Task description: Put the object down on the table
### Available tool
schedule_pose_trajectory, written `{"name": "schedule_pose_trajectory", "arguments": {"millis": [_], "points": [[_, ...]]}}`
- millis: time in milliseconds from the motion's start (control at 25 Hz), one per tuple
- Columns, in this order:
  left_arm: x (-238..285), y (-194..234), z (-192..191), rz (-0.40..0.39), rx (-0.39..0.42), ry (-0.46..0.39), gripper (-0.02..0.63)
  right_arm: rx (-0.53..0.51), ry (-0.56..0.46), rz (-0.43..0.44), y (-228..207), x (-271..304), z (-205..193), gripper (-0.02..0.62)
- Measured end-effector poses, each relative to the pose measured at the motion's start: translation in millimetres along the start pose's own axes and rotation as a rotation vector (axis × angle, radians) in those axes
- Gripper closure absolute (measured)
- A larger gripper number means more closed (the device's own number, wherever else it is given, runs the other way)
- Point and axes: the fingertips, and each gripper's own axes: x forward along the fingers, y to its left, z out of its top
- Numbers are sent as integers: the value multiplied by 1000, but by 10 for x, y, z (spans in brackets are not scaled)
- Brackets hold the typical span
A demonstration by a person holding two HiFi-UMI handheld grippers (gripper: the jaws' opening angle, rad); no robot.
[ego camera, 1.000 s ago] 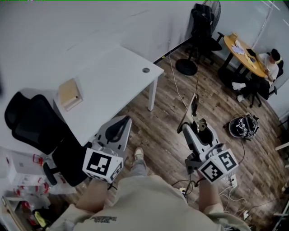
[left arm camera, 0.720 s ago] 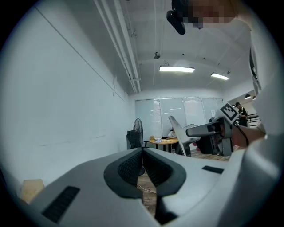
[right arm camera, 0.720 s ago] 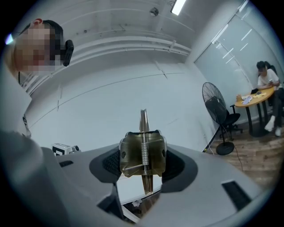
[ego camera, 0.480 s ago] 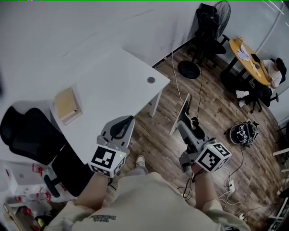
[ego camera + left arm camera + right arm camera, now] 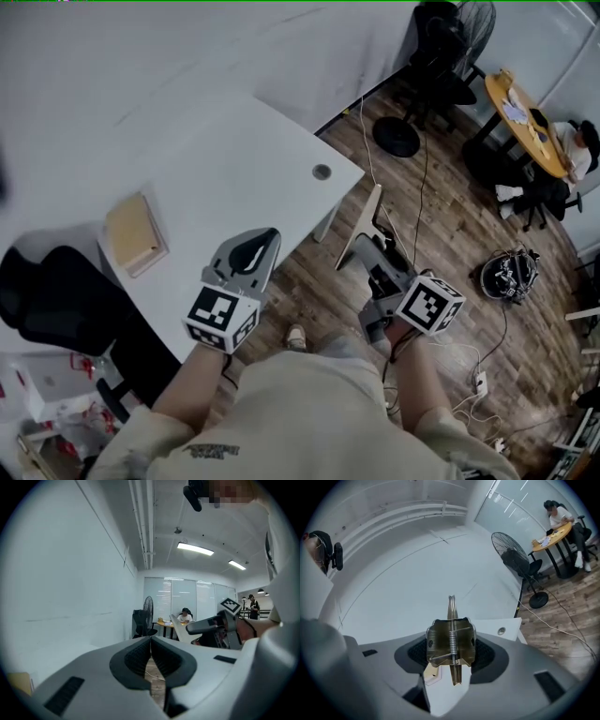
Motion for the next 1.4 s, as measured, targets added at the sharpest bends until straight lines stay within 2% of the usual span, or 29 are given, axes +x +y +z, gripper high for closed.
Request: {"name": "schedule_pose_trajectory", "arguments": {"millis": [440, 720, 1120, 1400], "points": [[552, 355, -181, 19, -29, 34, 581, 56, 50, -31, -502, 629, 29, 370], [973, 624, -281, 61, -60, 78, 581, 102, 121, -22, -862, 1124, 117, 370], [1724, 1171, -425, 160, -133, 159, 581, 148, 289, 7, -1413, 2030, 284, 370], [2247, 1615, -449, 259, -178, 193, 581, 128, 423, 63, -1726, 2753, 450, 370]]}}
